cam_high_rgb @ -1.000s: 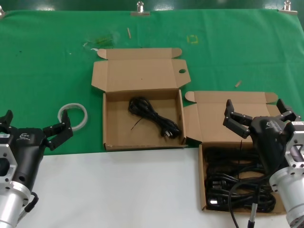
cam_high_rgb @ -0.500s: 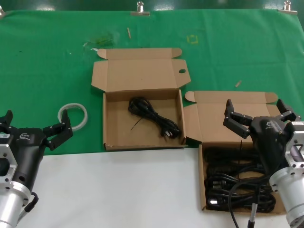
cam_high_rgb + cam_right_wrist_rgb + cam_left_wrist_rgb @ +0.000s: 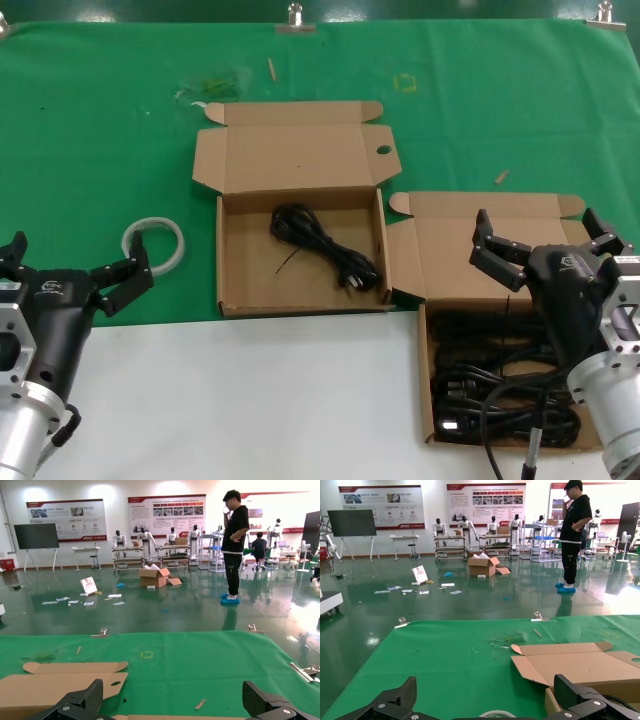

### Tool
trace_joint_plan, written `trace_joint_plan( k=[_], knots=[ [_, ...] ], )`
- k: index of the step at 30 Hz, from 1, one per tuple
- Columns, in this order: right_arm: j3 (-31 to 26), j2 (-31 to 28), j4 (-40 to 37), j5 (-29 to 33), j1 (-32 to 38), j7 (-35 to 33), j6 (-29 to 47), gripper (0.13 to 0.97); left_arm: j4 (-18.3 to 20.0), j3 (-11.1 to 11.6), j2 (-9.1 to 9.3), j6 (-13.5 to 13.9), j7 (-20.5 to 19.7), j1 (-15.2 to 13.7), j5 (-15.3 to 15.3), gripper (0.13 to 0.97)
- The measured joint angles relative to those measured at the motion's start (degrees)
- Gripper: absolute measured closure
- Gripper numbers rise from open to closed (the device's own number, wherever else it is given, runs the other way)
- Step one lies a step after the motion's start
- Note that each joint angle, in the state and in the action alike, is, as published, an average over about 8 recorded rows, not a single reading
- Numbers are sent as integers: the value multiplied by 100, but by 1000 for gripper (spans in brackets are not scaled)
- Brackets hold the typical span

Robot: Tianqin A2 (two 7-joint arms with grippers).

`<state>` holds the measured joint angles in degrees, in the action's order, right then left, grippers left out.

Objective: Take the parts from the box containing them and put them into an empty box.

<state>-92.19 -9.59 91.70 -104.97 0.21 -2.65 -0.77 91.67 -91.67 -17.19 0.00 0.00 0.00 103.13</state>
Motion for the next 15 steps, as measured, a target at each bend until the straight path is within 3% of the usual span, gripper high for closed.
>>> trace_joint_plan(
  k=[15],
  knots=[
    [0, 0, 0, 0, 0, 0, 0, 129, 0, 0, 0, 0, 0, 0, 0, 132]
  ],
)
